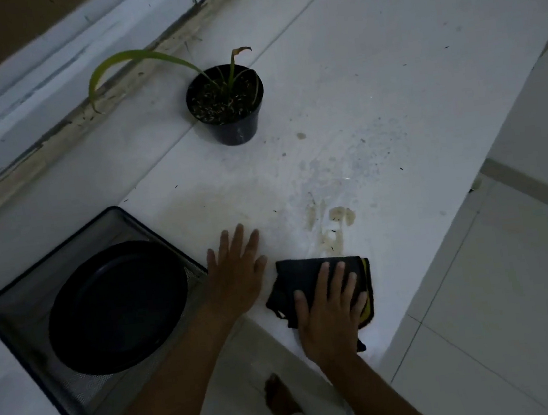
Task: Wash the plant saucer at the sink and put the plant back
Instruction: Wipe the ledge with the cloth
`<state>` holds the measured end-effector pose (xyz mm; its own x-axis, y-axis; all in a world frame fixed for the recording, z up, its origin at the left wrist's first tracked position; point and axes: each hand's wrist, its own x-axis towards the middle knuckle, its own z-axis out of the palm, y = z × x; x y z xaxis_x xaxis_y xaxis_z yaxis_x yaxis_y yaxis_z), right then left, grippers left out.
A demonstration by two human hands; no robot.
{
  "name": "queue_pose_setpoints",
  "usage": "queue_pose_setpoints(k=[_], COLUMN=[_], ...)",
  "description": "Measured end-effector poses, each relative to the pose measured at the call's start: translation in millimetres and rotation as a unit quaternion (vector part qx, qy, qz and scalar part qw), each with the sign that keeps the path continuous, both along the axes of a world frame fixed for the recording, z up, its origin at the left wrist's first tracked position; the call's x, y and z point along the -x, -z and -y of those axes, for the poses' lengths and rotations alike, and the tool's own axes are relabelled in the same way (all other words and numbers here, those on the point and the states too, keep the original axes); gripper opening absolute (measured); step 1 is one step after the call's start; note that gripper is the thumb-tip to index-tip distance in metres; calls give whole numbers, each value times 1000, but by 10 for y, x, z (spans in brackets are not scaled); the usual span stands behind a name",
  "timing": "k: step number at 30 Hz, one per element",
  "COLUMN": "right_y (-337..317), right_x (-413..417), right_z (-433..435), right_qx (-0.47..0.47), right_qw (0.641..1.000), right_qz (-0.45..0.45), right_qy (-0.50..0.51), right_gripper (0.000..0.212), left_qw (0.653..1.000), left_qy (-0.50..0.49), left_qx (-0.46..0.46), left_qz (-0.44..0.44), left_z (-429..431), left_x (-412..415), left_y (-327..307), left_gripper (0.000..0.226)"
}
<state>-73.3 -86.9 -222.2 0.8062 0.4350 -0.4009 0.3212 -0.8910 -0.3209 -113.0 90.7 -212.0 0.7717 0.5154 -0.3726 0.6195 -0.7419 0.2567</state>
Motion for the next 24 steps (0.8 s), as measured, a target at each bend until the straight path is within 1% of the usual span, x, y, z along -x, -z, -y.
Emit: queue_pose_setpoints(k=[4, 6, 7, 8, 10, 12, 14, 17, 21, 22, 23, 24], right_y=[131, 187, 212, 234, 272, 284, 266, 211, 56, 5, -42, -71], right_x=[-232, -533, -720, -929, -1359, -1725, -1977, -2200, -2390, -2398, -2375, -2313], right_z=[-180, -192, -184, -177, -197, -261, -375, -569, -803, -819, -817, -804], right_qx=[2, 11, 15, 21, 37, 56, 75, 85, 104, 101, 88, 64], right_qw=[993, 990, 992, 994, 994, 980, 959, 918, 831, 825, 837, 866], right_qz=[37, 62, 74, 81, 87, 101, 104, 117, 140, 134, 124, 118], right_qy=[110, 123, 105, 66, -49, -161, -252, -369, -528, -540, -526, -482], right_gripper=[87, 89, 89, 89, 89, 93, 97, 94, 92, 93, 94, 93], left_qw=[996, 996, 996, 997, 997, 998, 998, 999, 999, 999, 999, 999], left_qy=[28, 27, 26, 23, 23, 26, 25, 27, 29, 27, 21, 11], left_qx=[5, 17, 26, 31, 26, 21, 20, 10, 11, 22, 35, 43], left_qz=[-81, -82, -78, -72, -63, -55, -52, -38, -30, -30, -28, -19], left_z=[-109, -134, -147, -157, -172, -174, -188, -201, -207, -225, -245, -264], left_x=[-63, -84, -88, -85, -73, -71, -68, -65, -52, -51, -55, -68], left_y=[68, 98, 103, 109, 123, 143, 163, 179, 157, 141, 117, 92], left_gripper=[70, 71, 72, 72, 72, 72, 72, 74, 74, 75, 75, 74])
